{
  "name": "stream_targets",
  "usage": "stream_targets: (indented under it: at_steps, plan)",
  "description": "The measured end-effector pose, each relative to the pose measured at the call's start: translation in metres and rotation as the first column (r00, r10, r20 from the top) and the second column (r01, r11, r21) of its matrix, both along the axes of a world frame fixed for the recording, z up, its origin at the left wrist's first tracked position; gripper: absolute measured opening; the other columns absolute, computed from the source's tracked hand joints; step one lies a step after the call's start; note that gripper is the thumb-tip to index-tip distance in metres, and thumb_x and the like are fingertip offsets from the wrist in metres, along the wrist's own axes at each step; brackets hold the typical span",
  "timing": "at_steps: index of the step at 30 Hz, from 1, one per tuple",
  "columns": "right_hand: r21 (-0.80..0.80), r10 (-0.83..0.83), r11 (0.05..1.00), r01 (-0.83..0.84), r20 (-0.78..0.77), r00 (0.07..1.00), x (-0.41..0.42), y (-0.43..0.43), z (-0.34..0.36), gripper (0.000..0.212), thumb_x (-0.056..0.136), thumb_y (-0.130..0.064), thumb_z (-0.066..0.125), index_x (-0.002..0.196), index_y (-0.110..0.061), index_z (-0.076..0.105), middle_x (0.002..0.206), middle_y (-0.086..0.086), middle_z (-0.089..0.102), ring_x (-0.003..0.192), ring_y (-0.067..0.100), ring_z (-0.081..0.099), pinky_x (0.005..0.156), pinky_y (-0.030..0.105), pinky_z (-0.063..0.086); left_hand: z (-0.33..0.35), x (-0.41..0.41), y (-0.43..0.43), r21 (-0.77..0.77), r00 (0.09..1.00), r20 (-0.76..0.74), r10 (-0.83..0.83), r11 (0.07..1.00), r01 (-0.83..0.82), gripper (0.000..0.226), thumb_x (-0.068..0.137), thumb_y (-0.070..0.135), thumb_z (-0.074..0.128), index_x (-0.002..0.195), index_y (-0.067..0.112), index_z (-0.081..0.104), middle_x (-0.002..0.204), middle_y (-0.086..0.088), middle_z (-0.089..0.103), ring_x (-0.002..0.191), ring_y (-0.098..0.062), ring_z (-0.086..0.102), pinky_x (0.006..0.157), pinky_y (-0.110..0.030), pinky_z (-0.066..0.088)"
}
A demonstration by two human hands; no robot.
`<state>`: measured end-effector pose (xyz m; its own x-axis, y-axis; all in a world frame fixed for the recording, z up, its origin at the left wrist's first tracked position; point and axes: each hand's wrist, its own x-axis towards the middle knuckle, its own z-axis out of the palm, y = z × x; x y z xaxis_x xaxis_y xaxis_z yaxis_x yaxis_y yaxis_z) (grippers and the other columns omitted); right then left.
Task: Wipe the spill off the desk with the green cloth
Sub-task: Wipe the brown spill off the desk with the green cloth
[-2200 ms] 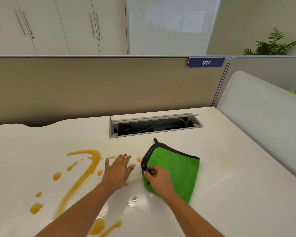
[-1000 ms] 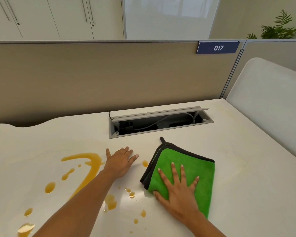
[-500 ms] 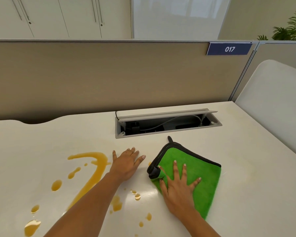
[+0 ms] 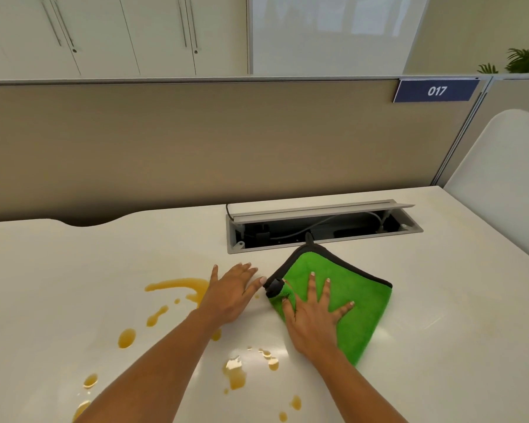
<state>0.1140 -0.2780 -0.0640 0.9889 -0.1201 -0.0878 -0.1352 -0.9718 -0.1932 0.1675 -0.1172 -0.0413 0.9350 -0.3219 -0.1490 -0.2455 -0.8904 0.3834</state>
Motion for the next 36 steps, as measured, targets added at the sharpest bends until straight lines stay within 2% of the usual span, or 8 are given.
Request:
stream_targets:
  at_steps: [2,6,10,13,19,25,29,36]
  plan:
    - [0.018,0.001,1.000,-0.001,0.003,1.000,0.006,0.006,0.001,0.046,0.096,-0.050,0.016,0.140,-0.043,0.028,0.159,0.009,-0.010,0.144,0.037,-0.014,0.087,0.070,-0.025,0.003,0.004,0.017,-0.017,0.999,0.003,0.045,0.999,-0.045,0.104,0.062,0.083,-0.008,0.143,0.028,0.028,0.156,0.007,0.023,0.146,-0.008,0.012,0.118,-0.048,-0.005]
    - [0.041,-0.005,0.999,0.005,-0.008,1.000,0.017,0.025,0.002,0.046,0.096,-0.049,0.016,0.140,-0.042,0.029,0.159,0.009,-0.009,0.144,0.037,-0.014,0.098,0.075,-0.014,0.011,0.009,0.068,-0.021,0.987,0.010,0.161,0.987,-0.161,0.055,0.095,0.051,0.019,0.143,0.027,0.027,0.156,0.007,0.021,0.146,-0.010,0.011,0.119,-0.049,-0.005]
    - [0.052,0.005,0.999,-0.005,0.003,1.000,0.023,0.047,0.002,0.046,0.096,-0.049,0.017,0.139,-0.041,0.032,0.159,0.009,-0.009,0.144,0.037,-0.014,0.096,0.075,-0.015,0.015,0.013,0.126,-0.008,0.972,-0.025,0.232,0.973,-0.232,0.052,0.095,0.047,0.021,0.144,0.028,0.026,0.157,0.007,0.020,0.147,-0.012,0.009,0.119,-0.048,-0.002]
    - [0.056,0.029,0.998,-0.030,0.014,0.999,0.026,0.064,0.000,0.046,0.095,-0.050,0.016,0.139,-0.042,0.031,0.159,0.009,-0.009,0.144,0.037,-0.015,0.084,0.070,-0.026,0.012,0.013,0.156,-0.018,0.952,-0.042,0.302,0.953,-0.303,0.052,0.096,0.047,0.020,0.144,0.028,0.025,0.157,0.006,0.020,0.147,-0.013,0.009,0.119,-0.048,-0.001]
    - [0.076,0.134,0.988,-0.136,0.031,0.990,0.030,0.113,-0.004,0.086,0.066,-0.058,-0.014,0.138,-0.043,0.030,0.159,0.009,-0.007,0.144,0.038,-0.014,0.079,0.069,-0.030,-0.008,0.002,0.206,0.012,0.942,-0.064,0.329,0.944,-0.329,0.047,0.099,0.034,0.016,0.146,0.027,0.017,0.157,0.005,0.017,0.147,-0.016,0.008,0.119,-0.050,-0.001]
    - [0.106,0.170,0.980,-0.170,0.009,0.985,0.039,0.152,0.001,0.046,0.095,-0.049,0.018,0.137,-0.041,0.035,0.159,0.008,-0.007,0.144,0.036,-0.015,0.087,0.072,-0.024,-0.018,-0.002,0.235,-0.063,0.923,-0.146,0.355,0.928,-0.367,0.046,0.100,0.029,0.010,0.146,0.029,0.007,0.157,0.011,0.011,0.147,-0.010,0.006,0.119,-0.046,-0.002]
    - [0.130,0.202,0.971,-0.201,0.011,0.979,0.046,0.174,0.003,0.046,0.096,-0.048,0.020,0.135,-0.037,0.040,0.159,0.008,-0.006,0.145,0.035,-0.014,0.098,0.075,-0.016,-0.020,-0.001,0.235,-0.143,0.913,-0.169,0.370,0.908,-0.394,0.048,0.098,0.038,0.012,0.146,0.031,0.015,0.156,0.014,0.015,0.146,-0.006,0.007,0.119,-0.041,-0.005]
    - [0.130,0.253,0.959,-0.253,0.016,0.967,0.061,0.205,0.006,0.047,0.096,-0.047,0.020,0.131,-0.030,0.048,0.160,0.008,-0.002,0.145,0.035,-0.011,0.099,0.075,-0.014,-0.026,-0.001,0.236,-0.144,0.924,-0.154,0.350,0.917,-0.372,0.048,0.098,0.040,0.012,0.146,0.033,0.012,0.157,0.014,0.012,0.146,-0.003,0.004,0.120,-0.039,-0.007]
